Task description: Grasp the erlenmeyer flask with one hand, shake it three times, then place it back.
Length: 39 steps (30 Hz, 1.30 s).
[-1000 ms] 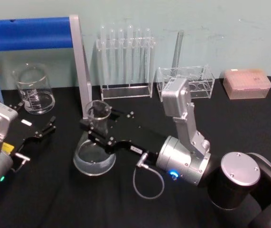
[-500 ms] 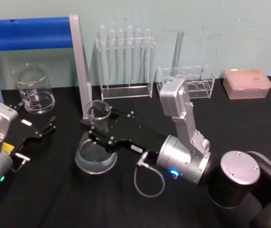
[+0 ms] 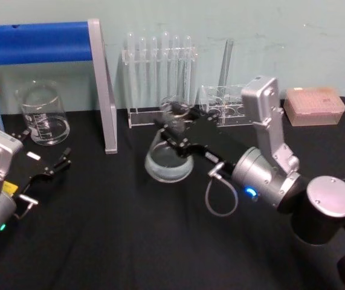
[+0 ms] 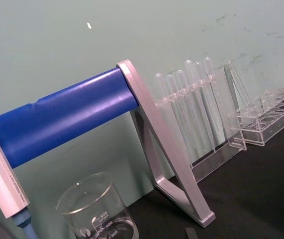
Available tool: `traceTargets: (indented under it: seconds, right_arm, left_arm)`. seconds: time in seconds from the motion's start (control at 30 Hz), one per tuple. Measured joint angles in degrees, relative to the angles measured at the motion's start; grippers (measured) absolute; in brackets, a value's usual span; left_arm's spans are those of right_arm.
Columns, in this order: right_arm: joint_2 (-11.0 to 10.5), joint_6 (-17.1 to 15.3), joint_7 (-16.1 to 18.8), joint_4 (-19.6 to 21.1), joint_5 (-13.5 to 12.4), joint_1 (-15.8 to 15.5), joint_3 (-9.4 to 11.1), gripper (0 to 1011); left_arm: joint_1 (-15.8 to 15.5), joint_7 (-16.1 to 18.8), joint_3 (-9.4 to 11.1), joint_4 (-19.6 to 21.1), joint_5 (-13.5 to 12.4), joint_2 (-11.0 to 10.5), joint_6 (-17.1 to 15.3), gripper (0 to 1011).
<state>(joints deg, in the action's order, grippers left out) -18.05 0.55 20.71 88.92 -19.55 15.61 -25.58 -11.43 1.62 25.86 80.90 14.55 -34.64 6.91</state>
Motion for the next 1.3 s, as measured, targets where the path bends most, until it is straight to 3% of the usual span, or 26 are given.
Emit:
traceTargets:
  seconds: [0.2, 0.77, 1.07, 1.3]
  right_arm:
    - [0.0, 0.1, -2.5, -0.9, 1.4, -0.1, 3.2, 450]
    - [0.6, 0.1, -5.7, -2.0, 4.6, -1.1, 8.7, 450]
    - [1.4, -0.3, -5.1, -2.0, 5.5, -1.4, 9.5, 450]
    - [2.2, -0.6, -2.9, -1.5, 5.7, -1.5, 8.2, 450]
  left_arm:
    - [0.0, 0.0, 0.0, 0.0, 0.0, 0.0, 0.0, 1001]
    - [0.0, 0.0, 0.0, 0.0, 0.0, 0.0, 0.0, 1001]
    - [0.0, 0.0, 0.0, 0.0, 0.0, 0.0, 0.0, 1001]
    - [0.0, 0.0, 0.0, 0.0, 0.0, 0.0, 0.0, 1001]
